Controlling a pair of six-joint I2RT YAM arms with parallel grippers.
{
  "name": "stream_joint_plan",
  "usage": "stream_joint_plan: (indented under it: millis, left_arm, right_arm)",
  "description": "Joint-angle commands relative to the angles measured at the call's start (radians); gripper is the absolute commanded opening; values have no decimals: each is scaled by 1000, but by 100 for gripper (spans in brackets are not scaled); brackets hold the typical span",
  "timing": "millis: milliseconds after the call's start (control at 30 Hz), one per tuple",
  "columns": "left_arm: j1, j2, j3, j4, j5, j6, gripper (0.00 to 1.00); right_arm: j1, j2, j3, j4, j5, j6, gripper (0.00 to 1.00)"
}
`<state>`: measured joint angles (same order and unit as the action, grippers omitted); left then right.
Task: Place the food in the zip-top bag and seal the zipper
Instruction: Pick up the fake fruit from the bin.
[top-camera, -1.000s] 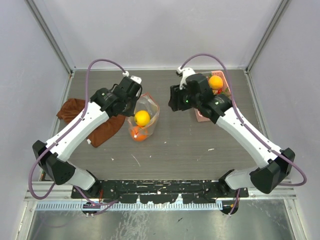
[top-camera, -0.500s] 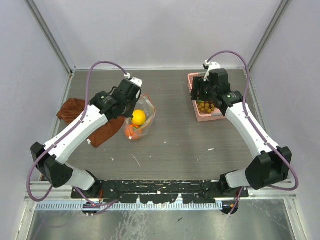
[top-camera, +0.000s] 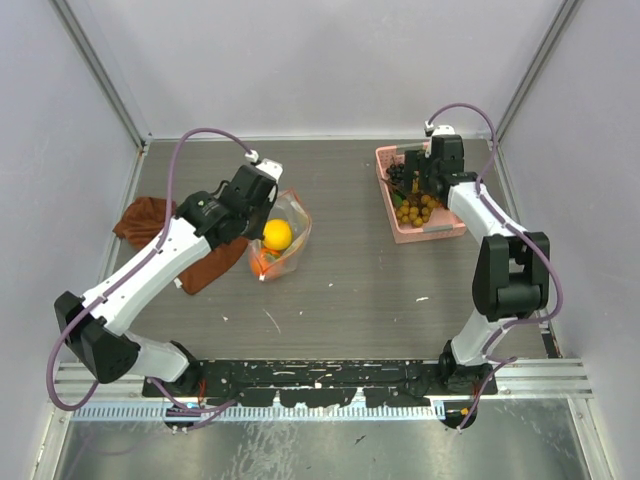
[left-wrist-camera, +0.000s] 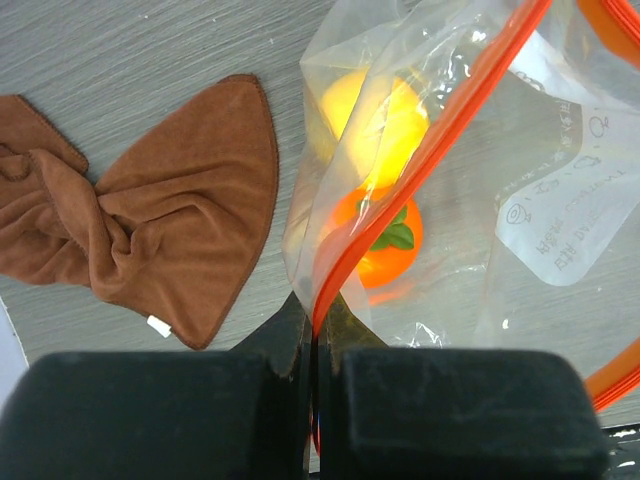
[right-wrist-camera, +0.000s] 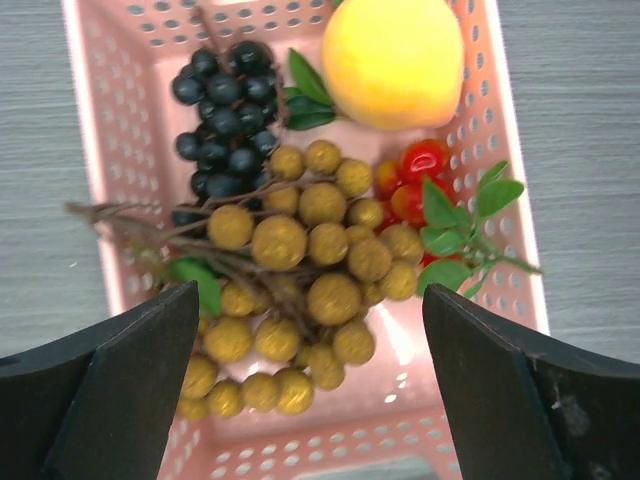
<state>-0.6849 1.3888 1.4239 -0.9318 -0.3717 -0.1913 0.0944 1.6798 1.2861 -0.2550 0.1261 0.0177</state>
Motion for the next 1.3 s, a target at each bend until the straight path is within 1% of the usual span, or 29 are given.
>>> stream_joint_plan:
  millis: [0, 167, 467, 700, 967, 1133, 1267]
  left_arm:
    - [5, -38, 39, 31, -5, 15, 0]
    - [5, -26, 85, 3, 5, 18, 0]
    - [4, -25, 81, 8, -10, 24, 0]
    - [4, -23, 79, 11, -12, 33, 0]
    - [11, -10, 79, 13, -15, 38, 0]
    - [11, -2, 75, 12, -14, 38, 0]
    - [12, -6, 74, 14, -12, 38, 0]
  right_arm:
    - [-33, 51, 93, 140, 8, -98, 98]
    - [-50, 149, 140, 192, 0, -194, 100]
    - [-60, 279, 211, 290, 4, -307, 100]
    - [-67, 408, 341, 304, 12, -366, 100]
    - [-73, 540, 471, 262, -11, -378, 100]
    - [-79, 584, 479, 240, -29, -366, 100]
    - [-90, 590, 469, 212, -77, -348, 100]
